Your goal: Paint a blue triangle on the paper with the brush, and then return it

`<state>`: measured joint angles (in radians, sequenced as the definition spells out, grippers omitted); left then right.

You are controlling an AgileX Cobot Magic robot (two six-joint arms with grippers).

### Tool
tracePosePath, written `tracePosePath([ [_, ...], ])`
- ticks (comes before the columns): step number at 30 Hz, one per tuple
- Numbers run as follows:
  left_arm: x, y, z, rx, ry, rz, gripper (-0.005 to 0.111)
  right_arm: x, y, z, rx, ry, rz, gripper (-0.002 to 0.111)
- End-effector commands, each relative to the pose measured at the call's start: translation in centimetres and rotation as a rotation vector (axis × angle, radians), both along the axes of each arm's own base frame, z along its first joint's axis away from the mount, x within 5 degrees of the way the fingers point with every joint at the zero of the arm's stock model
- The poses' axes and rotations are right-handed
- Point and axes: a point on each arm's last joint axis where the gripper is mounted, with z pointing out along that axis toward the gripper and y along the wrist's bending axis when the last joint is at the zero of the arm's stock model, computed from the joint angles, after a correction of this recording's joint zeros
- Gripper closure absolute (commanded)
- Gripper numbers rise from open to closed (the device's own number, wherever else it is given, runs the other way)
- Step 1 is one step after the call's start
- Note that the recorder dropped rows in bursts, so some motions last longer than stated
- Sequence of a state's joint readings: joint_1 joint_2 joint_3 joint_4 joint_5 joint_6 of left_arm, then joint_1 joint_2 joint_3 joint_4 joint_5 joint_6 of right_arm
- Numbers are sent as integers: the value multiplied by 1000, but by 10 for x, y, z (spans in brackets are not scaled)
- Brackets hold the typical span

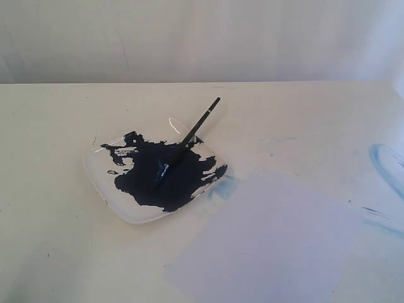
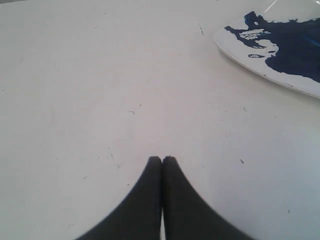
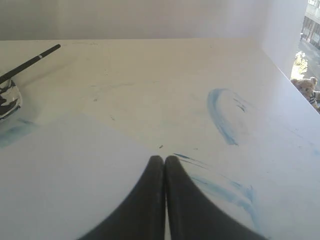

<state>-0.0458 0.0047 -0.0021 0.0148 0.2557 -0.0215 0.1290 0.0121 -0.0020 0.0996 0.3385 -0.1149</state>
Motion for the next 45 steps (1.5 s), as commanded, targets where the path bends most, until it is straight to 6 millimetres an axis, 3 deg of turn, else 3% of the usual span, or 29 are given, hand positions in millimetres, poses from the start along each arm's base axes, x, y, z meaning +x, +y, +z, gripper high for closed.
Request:
tracePosePath([
  [1,0,0,0,-6,-4,-5,107,0,0,0,0,-7,-7,108],
  [19,0,0,0,-6,-4,-5,107,1,0,1,-1,-13,-7,108],
  [31,0,0,0,-6,-4,-5,107,3,-3,34,47,-375,-44,108],
  [32,0,0,0,-6,-4,-5,107,3,-4,35,78,-391,-49,108],
  [35,0,0,0,-6,-4,-5,107,2,-7,41,671,-367,-93,108],
  [45,0,0,0,-6,-4,-5,107,3,-6,39,961,-288,-104,108],
])
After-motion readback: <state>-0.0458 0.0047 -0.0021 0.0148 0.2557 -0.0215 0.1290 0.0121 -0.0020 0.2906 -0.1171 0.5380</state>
